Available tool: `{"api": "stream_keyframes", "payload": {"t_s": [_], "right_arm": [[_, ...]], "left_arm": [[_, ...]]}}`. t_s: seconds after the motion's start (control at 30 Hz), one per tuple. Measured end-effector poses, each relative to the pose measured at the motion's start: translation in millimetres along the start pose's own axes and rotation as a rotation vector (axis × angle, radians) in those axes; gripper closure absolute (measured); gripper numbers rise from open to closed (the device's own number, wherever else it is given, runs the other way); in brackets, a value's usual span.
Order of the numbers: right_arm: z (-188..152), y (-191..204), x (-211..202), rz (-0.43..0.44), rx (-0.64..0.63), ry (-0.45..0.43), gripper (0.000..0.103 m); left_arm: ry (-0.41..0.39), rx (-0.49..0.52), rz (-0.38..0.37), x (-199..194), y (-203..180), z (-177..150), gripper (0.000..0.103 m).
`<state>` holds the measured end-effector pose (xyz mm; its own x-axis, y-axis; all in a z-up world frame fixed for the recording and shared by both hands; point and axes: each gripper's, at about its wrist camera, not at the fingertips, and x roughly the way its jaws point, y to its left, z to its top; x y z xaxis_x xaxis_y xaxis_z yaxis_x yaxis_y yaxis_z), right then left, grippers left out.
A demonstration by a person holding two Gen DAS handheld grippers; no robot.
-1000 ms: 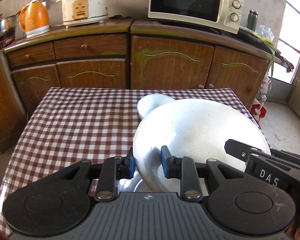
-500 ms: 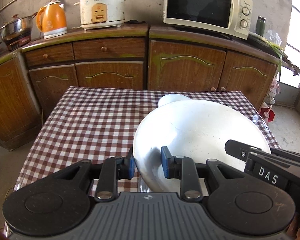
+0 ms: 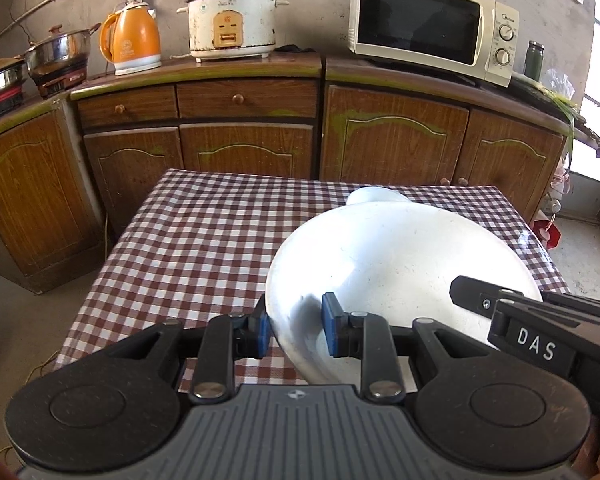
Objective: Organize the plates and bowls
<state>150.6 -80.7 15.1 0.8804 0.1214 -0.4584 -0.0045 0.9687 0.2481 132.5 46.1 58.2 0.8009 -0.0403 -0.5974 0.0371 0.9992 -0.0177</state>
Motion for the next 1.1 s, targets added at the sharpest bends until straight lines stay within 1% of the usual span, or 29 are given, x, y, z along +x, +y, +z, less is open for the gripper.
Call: {"api": "stream_keyframes", "payload": {"t_s": [0.67, 1.1], "right_arm": [[-24.6, 39.6, -12.7, 0.047, -0.047, 0.019, 0.084], [-45.9, 52.7, -19.4, 0.062, -0.068, 0.037, 0.084]], "left_arm": [[-0.003, -0.029, 0.046, -24.1, 29.6, -20.9, 0.076], [0.006, -0.041, 0.059, -31.2, 39.9, -38.4, 0.076]]}}
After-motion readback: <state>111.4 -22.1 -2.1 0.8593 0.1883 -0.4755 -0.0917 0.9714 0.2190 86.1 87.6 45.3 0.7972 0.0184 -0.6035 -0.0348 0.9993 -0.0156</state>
